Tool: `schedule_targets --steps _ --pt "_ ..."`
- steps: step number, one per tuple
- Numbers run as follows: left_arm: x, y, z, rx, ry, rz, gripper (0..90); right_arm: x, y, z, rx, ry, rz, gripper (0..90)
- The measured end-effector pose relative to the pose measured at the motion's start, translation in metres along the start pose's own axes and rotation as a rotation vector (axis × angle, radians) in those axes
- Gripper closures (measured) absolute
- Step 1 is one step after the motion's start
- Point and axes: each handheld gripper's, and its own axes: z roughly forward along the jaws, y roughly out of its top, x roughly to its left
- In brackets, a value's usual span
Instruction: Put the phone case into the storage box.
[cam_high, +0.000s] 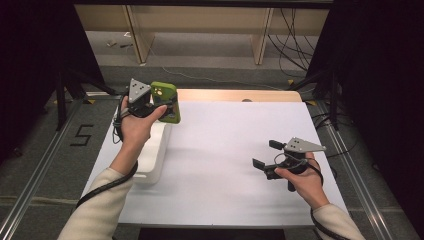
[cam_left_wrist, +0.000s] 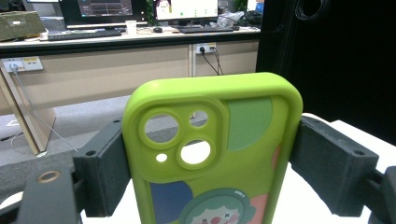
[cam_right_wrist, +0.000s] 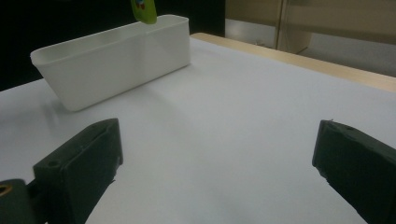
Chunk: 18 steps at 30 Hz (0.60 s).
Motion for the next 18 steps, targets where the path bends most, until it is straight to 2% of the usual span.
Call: schedule_targets --steps 18 --pt "0.0054 -0.0004 -0.0008 0.0 0.018 -0.002 16.9 0.0004 0.0 0.0001 0.0 0.003 0.002 3.0"
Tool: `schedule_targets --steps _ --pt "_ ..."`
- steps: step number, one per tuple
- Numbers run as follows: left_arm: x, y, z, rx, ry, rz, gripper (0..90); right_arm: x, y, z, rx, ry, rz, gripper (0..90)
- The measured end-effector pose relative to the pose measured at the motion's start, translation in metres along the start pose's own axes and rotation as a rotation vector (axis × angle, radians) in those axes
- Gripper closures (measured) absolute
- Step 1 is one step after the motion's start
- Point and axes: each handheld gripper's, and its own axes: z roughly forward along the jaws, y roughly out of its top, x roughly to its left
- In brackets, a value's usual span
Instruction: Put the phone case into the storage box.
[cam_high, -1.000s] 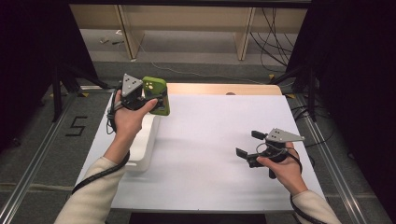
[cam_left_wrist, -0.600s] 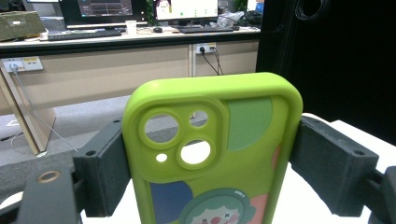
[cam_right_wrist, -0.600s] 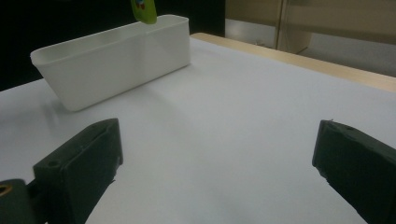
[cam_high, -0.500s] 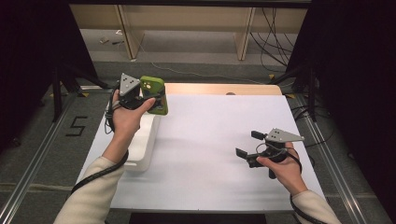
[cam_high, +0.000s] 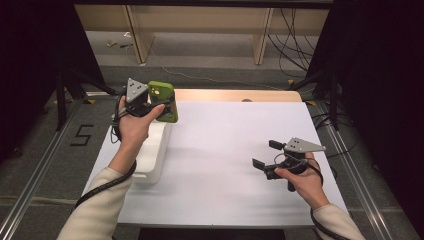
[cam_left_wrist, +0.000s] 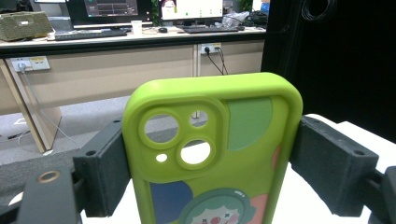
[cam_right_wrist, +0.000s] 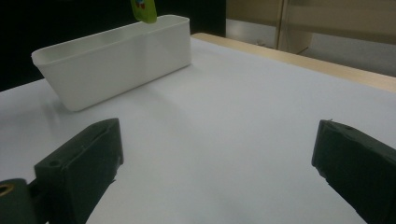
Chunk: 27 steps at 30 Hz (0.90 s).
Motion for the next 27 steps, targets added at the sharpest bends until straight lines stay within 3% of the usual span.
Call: schedule_targets --steps 27 --pt "0.008 0.0009 -0.0021 -0.001 0.024 -0.003 16.9 -0.0001 -0.0001 0.0001 0.0 0.001 0.0 3.2"
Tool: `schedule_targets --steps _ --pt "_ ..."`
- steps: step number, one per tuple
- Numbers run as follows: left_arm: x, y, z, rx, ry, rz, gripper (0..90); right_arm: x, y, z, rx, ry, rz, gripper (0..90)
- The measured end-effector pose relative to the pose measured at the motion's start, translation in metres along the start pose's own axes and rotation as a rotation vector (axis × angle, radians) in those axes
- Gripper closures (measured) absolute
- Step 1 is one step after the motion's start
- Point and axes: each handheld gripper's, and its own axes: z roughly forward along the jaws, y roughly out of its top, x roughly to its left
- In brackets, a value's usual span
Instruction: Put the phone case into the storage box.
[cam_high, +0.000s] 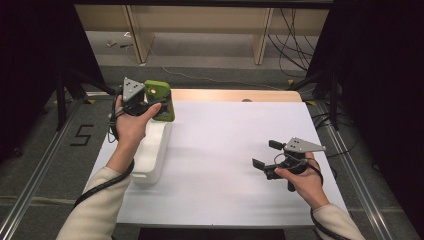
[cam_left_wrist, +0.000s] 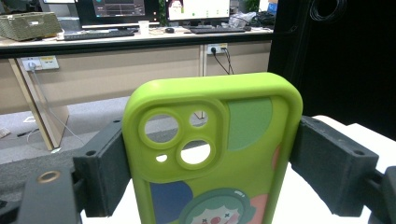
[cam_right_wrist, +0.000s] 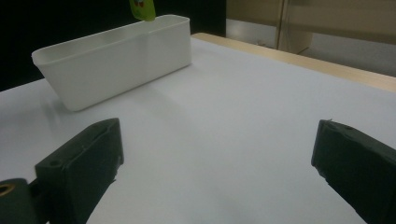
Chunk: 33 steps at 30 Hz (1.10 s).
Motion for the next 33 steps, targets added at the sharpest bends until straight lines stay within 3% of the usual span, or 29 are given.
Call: schedule_targets --steps 33 --pt "0.013 -0.001 -0.001 0.007 0.034 -0.006 16.9 0.0 0.0 0.0 0.0 0.001 -0.001 3.6"
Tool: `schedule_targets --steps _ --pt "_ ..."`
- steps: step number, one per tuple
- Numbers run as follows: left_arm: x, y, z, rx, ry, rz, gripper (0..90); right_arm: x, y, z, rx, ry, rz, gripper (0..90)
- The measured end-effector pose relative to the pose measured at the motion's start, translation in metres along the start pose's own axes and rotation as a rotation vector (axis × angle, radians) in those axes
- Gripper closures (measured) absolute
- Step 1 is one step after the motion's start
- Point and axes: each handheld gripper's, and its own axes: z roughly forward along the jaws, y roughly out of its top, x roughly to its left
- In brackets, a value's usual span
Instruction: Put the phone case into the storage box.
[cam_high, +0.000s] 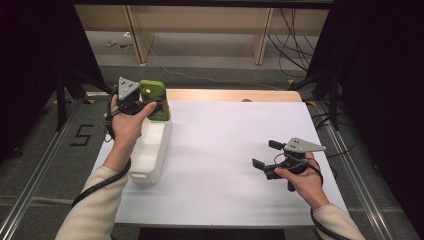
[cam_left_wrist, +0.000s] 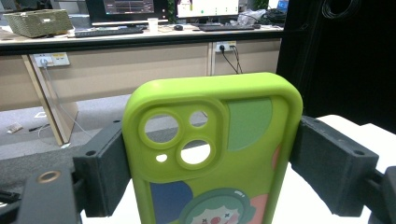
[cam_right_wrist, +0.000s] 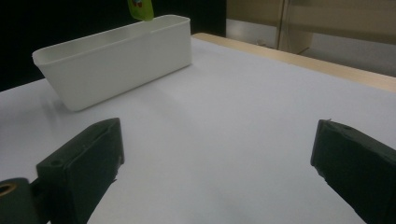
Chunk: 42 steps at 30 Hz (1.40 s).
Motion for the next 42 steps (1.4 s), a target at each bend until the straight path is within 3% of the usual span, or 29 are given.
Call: schedule_targets --steps 42 --pt "0.012 -0.002 0.0 0.007 0.023 -0.007 16.9 0.0 0.0 0.001 -0.002 0.004 0.003 4.1"
